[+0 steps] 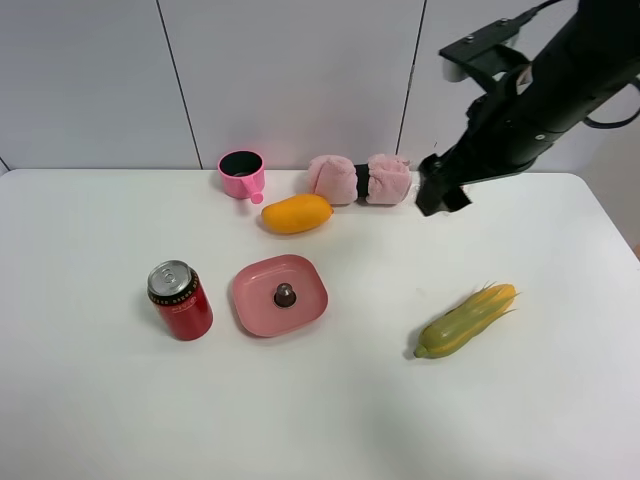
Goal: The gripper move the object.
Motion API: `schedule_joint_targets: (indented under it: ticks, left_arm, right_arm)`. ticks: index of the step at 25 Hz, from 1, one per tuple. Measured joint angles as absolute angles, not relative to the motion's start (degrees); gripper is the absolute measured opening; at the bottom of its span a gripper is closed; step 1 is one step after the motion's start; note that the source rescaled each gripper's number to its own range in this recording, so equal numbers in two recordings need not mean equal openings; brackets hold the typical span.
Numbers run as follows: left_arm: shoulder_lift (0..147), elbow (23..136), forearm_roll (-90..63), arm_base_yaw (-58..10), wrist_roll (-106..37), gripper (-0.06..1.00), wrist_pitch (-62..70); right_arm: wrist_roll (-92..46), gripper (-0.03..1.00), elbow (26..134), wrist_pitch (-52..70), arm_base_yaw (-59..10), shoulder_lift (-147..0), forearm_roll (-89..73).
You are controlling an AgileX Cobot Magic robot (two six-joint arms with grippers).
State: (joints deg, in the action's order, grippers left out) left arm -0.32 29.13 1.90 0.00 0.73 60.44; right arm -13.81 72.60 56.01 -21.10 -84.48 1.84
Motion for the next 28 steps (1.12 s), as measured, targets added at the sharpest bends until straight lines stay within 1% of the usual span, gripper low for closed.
schedule_joint_targets:
  ticks: [4,7,13,15,18,24,28]
  left_arm:
    - [-0.3,29.1,1.9,0.0,0.7,1.00,60.4]
    - [-0.3,29.1,1.9,0.0,0.7,1.00,60.4]
    - [-0.3,29.1,1.9,0.0,0.7,1.00,60.4]
    - [-0.3,29.1,1.9,0.0,0.7,1.00,60.4]
    - [-0.3,29.1,1.9,0.0,0.7,1.00,60.4]
    - [-0.3,29.1,1.9,0.0,0.7,1.00,60.4]
    - [-0.3,29.1,1.9,0.0,0.7,1.00,60.4]
  right_arm:
    - [-13.8,0.99,72.6,58.3,-11.6,-82.4,1.9]
    - [-13.8,0.99,72.6,60.5,-5.7,-80.9,2.0]
    - [-12.5,0.99,72.6,62.8,4.8,-74.2,0.0]
    - [-11.3,0.99,72.6,62.9,7.3,-71.1,0.0]
    - [-10.4,0.99,72.6,63.1,9.5,-65.8,0.3]
    - [-10.3,0.99,72.4,65.4,9.8,-56.1,0.0]
    - [-10.3,0.99,68.0,62.9,9.8,-48.4,0.0]
